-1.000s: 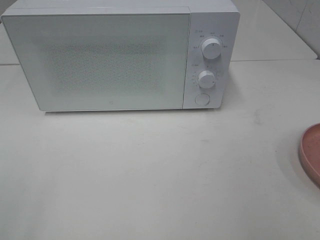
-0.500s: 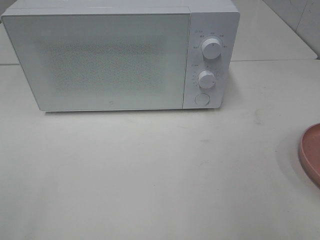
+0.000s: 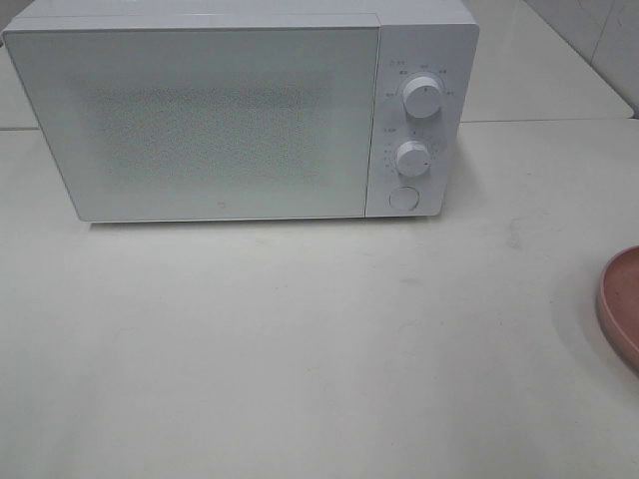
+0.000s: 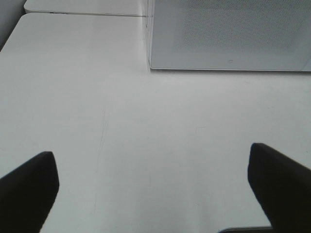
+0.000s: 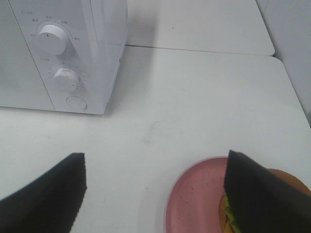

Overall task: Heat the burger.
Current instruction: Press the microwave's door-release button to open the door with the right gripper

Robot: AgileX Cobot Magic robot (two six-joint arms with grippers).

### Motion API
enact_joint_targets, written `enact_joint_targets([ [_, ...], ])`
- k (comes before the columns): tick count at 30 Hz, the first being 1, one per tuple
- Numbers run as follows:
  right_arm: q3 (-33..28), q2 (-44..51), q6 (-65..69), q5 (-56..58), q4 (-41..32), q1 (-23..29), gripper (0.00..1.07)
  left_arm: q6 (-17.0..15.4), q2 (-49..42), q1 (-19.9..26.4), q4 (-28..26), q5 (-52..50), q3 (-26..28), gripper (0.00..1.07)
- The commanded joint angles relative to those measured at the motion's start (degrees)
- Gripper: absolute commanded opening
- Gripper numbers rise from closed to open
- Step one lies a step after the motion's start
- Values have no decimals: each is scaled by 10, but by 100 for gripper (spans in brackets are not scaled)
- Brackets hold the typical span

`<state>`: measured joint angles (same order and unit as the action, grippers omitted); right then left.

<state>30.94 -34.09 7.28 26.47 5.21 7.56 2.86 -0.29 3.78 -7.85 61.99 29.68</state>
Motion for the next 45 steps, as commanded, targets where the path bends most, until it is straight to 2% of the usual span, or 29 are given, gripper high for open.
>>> enact_joint_targets([
  [1, 2, -32, -2, -45, 7, 0, 75, -1, -14, -2, -2, -6, -1, 98],
  [8, 2, -98, -2, -96, 7, 0, 75, -1, -14, -2, -2, -6, -1, 98],
  [13, 2, -176, -1, -177, -1, 0, 75, -1, -14, -2, -2, -6, -1, 98],
  [17, 2, -197, -1, -207, -1, 0, 75, -1, -14, -2, -2, -6, -1, 98],
  [20, -9, -223, -1, -272, -1, 0, 75, -1, -14, -2, -2, -6, -1, 98],
  [21, -30, -242, -1, -350, -5, 0, 75, -1, -14, -2, -2, -6, -1, 98],
  [22, -42, -250, -2, -380, -10, 0, 75, -1, -14, -2, -2, -6, -1, 98],
  [23, -42, -250, -2, -380, -10, 0, 75, -1, -14, -2, -2, -6, -1, 98],
  [24, -61, -267, -5, -444, -30, 0, 75, -1, -14, -2, -2, -6, -1, 98],
  [32, -132, -329, -105, -612, -143, 6, 75, -1, -14, -2, -2, -6, -1, 98],
  [34, -152, -354, -139, -678, -187, 38, 75, -1, -14, -2, -2, -6, -1, 98],
  [36, -158, -363, -150, -700, -200, 54, 75, -1, -14, -2, -2, -6, -1, 98],
  [38, -167, -390, -190, -751, -258, 107, 75, -1, -14, -2, -2, -6, -1, 98],
  [40, -169, -400, -201, -768, -277, 121, 75, -1, -14, -2, -2, -6, -1, 98],
  [41, -168, -416, -226, -790, -324, 153, 75, -1, -14, -2, -2, -6, -1, 98],
  [42, -168, -416, -226, -790, -324, 153, 75, -1, -14, -2, -2, -6, -1, 98],
  [43, -168, -434, -243, -820, -356, 186, 75, -1, -14, -2, -2, -6, -1, 98],
  [45, -168, -443, -248, -839, -370, 201, 75, -1, -14, -2, -2, -6, -1, 98],
])
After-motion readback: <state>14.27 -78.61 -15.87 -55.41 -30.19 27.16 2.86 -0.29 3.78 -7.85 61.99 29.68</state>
